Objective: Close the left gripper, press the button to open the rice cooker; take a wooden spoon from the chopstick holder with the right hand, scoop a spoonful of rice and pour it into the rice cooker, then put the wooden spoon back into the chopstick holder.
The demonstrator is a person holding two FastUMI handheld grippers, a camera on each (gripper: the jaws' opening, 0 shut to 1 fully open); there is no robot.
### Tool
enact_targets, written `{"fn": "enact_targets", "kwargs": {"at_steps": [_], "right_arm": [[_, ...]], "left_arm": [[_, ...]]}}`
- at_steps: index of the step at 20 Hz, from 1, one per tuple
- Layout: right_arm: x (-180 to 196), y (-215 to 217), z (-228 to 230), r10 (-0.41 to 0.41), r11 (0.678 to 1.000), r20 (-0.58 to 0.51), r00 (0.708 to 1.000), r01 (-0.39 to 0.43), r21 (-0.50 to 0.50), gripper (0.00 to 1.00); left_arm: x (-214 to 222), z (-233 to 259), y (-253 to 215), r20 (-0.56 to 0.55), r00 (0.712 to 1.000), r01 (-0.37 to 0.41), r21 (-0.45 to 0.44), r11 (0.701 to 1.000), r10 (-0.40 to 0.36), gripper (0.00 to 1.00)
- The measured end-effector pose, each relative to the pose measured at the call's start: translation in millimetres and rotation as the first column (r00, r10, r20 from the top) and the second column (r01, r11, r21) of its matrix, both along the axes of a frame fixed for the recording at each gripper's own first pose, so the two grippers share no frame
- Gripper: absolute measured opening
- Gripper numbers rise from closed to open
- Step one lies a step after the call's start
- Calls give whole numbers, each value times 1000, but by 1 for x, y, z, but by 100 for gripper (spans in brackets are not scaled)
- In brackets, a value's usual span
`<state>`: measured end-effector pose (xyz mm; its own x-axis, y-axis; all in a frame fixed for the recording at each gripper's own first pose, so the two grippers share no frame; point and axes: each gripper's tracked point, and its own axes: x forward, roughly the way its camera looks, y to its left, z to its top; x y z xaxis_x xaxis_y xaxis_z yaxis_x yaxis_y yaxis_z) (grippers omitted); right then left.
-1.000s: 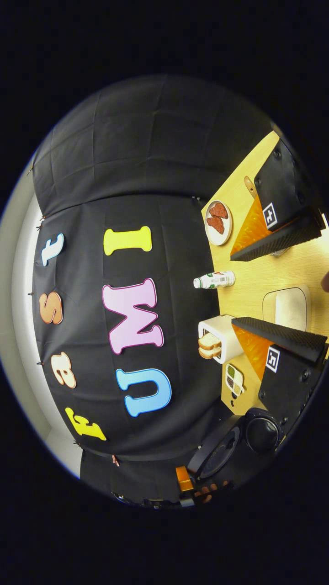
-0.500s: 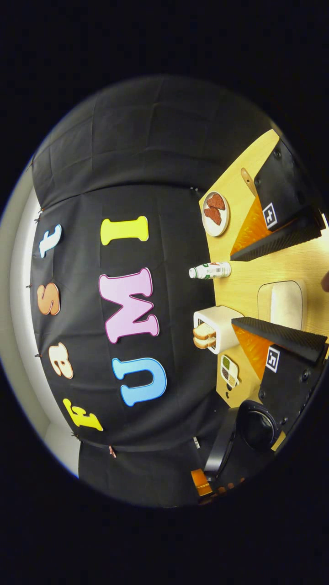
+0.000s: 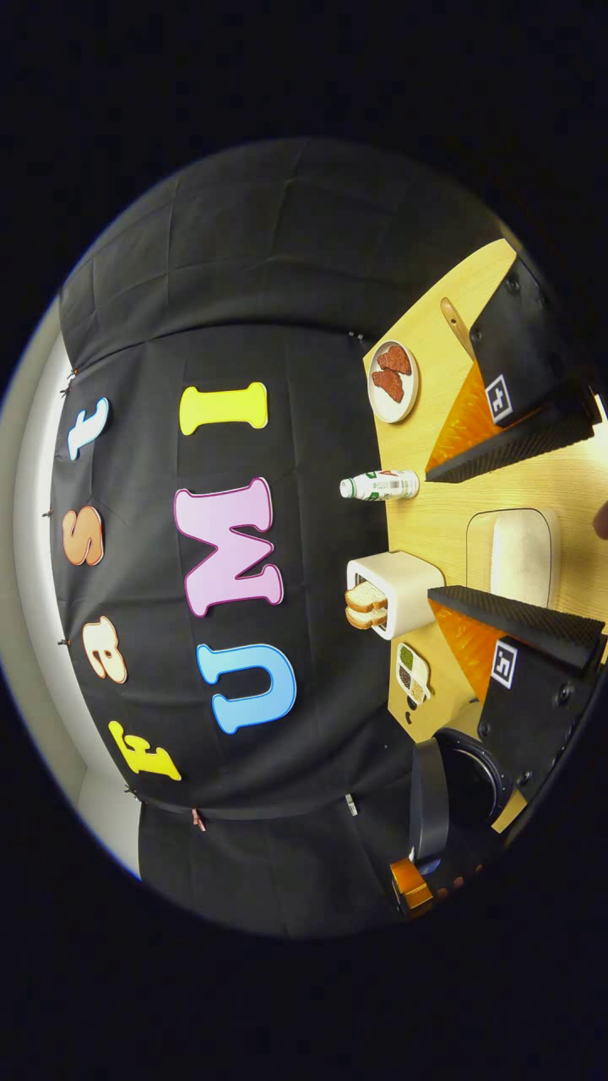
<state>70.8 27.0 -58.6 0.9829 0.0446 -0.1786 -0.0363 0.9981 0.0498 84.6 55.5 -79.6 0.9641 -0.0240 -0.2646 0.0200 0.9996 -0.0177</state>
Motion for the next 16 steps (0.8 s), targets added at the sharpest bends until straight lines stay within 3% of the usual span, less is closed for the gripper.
{"fn": "enact_targets", "kwargs": {"at_steps": [16], "right_arm": [[-6,13,-8,44,999,-16,999,-44,-28,78]], "left_arm": [[-23,-36,2,34,999,-8,11,1000,7,88]]}}
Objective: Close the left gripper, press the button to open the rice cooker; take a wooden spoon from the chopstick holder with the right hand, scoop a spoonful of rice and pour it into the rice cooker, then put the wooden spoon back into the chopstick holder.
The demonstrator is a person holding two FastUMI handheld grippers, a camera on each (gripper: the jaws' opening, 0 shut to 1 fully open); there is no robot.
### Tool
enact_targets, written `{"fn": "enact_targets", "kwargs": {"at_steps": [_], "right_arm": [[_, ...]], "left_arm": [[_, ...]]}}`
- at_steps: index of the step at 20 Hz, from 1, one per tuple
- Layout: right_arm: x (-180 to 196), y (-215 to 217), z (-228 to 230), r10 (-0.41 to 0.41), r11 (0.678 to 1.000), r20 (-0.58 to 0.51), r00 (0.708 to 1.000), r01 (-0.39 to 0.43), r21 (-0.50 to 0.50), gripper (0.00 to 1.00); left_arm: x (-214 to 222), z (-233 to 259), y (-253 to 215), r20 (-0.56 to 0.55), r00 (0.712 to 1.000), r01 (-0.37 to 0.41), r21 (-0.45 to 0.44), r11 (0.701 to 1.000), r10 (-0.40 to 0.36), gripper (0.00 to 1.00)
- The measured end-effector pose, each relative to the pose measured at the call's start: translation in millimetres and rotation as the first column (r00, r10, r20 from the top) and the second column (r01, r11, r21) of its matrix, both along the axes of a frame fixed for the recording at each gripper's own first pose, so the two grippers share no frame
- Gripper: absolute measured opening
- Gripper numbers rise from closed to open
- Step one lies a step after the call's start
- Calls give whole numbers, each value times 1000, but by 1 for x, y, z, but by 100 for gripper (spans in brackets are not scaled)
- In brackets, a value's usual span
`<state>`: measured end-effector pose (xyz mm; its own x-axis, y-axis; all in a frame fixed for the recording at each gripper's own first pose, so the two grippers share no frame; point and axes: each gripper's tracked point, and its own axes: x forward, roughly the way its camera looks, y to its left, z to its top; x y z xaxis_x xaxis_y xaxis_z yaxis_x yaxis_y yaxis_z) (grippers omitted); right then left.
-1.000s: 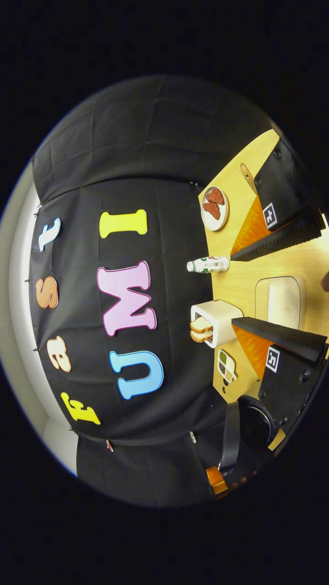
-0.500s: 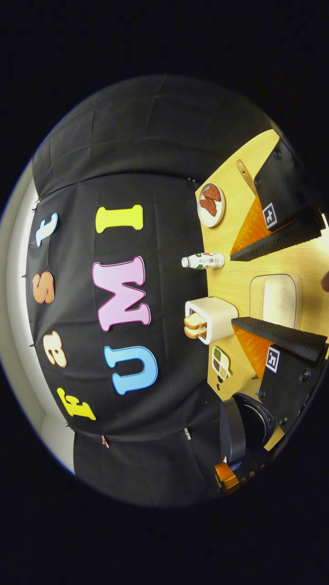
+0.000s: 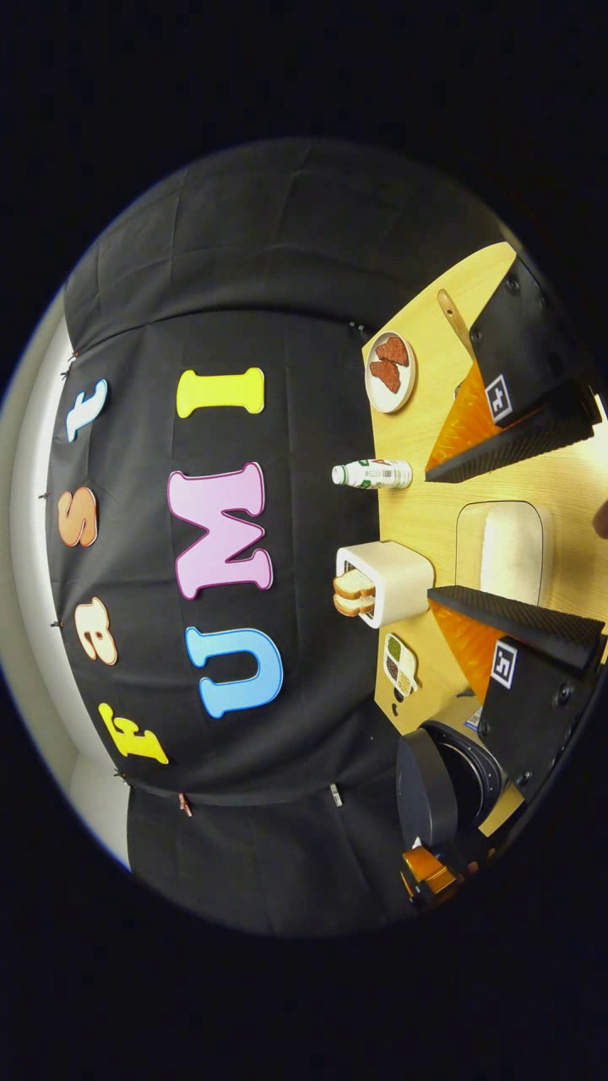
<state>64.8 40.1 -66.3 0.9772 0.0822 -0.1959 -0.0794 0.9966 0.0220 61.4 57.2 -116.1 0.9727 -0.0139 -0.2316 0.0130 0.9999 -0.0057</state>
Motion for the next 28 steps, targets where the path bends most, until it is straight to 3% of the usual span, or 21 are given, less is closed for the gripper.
{"fn": "enact_targets", "kwargs": {"at_steps": [11,16,21,24,28], "right_arm": [[-6,17,-10,37,999,-27,999,-37,-16,77],[-8,22,-11,53,998,-31,998,-54,-13,77],[-10,29,-14,72,997,-32,997,-73,-24,77],[-12,32,-16,76,997,-37,996,-77,-20,78],[-14,32,-15,76,997,-37,996,-77,-18,78]], "left_arm": [[-11,-30,3,-12,1000,-10,12,1000,10,88],[-11,-39,5,-28,999,-29,-39,999,28,88],[-9,-48,5,-34,999,-32,9,999,33,88],[-11,-73,9,-100,994,-36,-4,999,36,88],[-13,-71,6,-69,998,-14,42,999,17,89]]}}
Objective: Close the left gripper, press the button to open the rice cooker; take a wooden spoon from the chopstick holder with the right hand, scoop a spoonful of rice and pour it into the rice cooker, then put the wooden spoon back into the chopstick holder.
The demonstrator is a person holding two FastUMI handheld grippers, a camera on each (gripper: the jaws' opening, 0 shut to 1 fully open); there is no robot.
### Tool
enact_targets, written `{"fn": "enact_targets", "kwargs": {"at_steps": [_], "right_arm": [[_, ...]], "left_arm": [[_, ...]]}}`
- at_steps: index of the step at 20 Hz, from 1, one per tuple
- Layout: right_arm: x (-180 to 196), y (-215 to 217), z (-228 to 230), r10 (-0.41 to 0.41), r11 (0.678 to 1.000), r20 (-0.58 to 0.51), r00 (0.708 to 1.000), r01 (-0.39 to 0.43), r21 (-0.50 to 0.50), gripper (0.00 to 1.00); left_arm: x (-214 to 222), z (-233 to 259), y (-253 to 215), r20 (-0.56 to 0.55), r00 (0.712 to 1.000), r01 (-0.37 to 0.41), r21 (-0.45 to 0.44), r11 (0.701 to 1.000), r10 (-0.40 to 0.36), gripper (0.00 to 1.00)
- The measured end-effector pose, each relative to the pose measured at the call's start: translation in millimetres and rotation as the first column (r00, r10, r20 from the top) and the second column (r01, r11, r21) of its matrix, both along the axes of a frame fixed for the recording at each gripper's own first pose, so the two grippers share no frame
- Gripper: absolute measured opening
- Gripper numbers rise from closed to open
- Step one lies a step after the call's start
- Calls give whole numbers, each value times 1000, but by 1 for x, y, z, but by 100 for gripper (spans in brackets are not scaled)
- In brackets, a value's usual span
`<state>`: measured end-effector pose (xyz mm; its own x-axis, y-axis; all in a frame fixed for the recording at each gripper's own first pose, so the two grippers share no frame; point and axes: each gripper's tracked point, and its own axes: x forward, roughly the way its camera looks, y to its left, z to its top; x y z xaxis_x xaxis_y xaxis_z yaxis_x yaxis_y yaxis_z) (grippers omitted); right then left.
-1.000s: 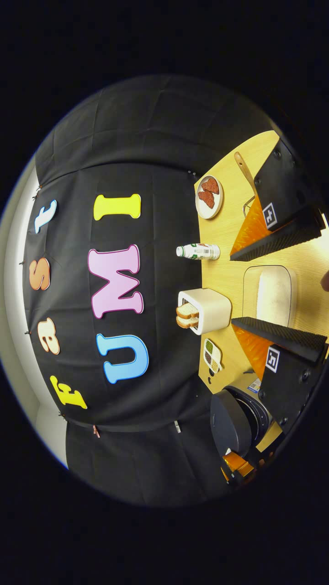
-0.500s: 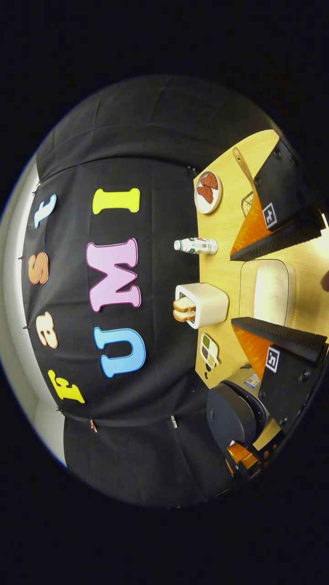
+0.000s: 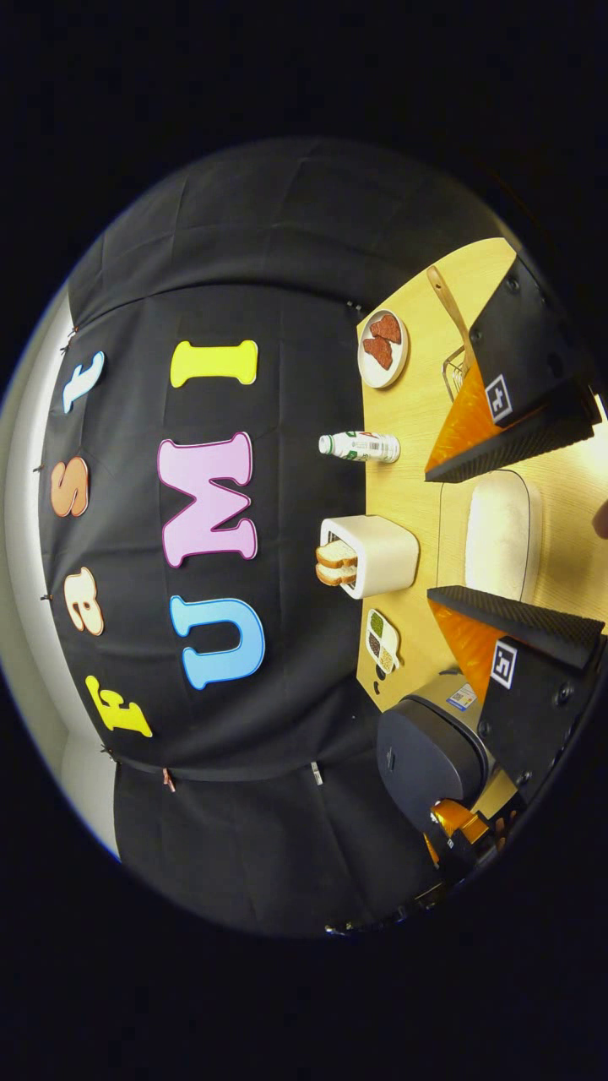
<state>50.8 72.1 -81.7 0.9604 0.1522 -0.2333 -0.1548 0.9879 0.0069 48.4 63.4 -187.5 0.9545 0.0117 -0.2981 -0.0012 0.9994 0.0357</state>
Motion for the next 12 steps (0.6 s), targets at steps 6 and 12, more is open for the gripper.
{"fn": "enact_targets", "kwargs": {"at_steps": [6,12], "right_arm": [[-1,0,-2,-3,1000,-2,1000,3,11,77],[-2,2,-1,8,1000,-4,1000,-8,19,77]], "left_arm": [[0,-2,2,22,1000,-6,-4,1000,6,89],[-3,-11,2,47,999,-3,12,1000,2,90]]}}
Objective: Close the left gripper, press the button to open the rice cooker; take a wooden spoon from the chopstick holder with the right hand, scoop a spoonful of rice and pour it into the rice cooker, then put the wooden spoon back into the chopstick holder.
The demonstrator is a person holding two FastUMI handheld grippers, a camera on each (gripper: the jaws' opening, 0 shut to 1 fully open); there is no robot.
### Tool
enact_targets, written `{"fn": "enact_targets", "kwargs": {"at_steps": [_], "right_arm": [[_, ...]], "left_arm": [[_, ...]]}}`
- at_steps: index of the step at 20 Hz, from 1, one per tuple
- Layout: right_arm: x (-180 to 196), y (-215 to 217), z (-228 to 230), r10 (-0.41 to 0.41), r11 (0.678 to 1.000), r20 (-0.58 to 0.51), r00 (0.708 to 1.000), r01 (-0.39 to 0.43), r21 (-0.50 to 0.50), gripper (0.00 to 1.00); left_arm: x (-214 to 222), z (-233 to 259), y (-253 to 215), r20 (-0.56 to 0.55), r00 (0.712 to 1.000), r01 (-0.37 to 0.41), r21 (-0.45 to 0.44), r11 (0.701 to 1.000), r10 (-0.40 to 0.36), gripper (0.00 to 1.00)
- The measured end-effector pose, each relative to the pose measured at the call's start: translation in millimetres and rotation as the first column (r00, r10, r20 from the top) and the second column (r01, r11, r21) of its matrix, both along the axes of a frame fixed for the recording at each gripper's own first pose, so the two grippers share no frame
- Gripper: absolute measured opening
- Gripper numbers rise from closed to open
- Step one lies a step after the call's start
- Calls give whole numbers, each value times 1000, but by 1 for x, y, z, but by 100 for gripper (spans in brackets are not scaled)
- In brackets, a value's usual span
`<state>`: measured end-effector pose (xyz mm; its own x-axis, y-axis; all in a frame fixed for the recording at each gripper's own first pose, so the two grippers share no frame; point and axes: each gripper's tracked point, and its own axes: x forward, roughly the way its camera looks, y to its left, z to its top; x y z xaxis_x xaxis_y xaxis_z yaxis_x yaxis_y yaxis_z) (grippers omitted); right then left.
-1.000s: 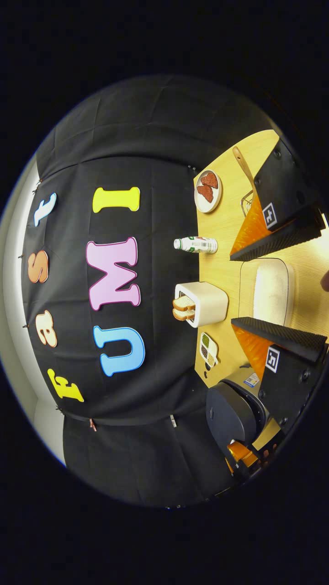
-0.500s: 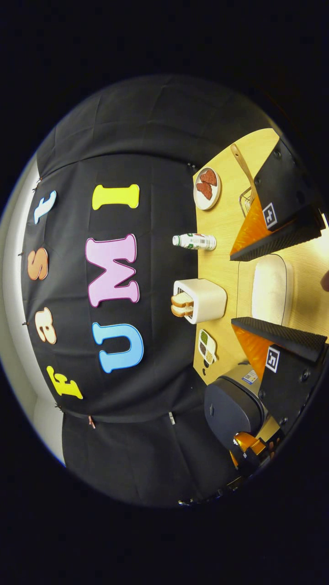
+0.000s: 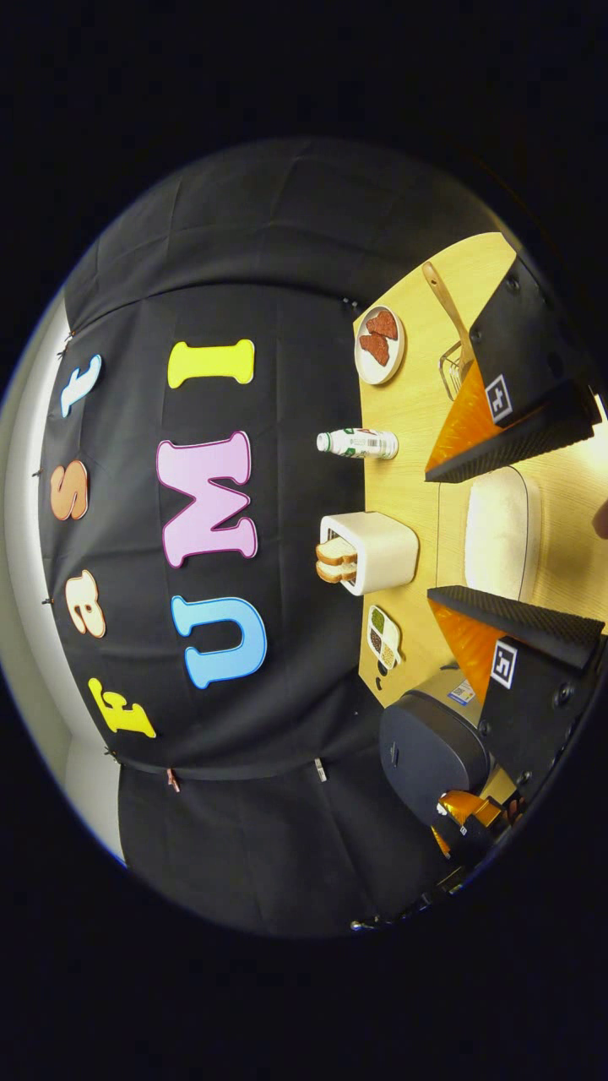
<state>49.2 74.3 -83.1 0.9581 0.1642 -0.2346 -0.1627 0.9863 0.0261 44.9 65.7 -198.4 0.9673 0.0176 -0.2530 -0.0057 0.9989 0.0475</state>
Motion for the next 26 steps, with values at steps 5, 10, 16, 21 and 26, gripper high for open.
{"fn": "enact_targets", "kwargs": {"at_steps": [5,10,16,21,26], "right_arm": [[1,-2,4,2,1000,9,1000,-2,0,77],[-1,-8,12,-6,1000,22,1000,6,10,77],[-8,-25,15,2,1000,26,1000,-2,22,77],[-13,-48,18,-15,1000,31,999,14,27,80],[-16,-66,25,-31,999,64,997,30,21,90]], "left_arm": [[2,3,-2,14,1000,-2,12,1000,2,90],[1,18,-11,45,999,-5,93,996,1,87],[-8,55,-35,87,996,-13,94,995,5,86],[-21,106,-69,150,989,-7,63,998,-3,87],[-36,149,-99,203,979,-21,123,992,-5,89]]}}
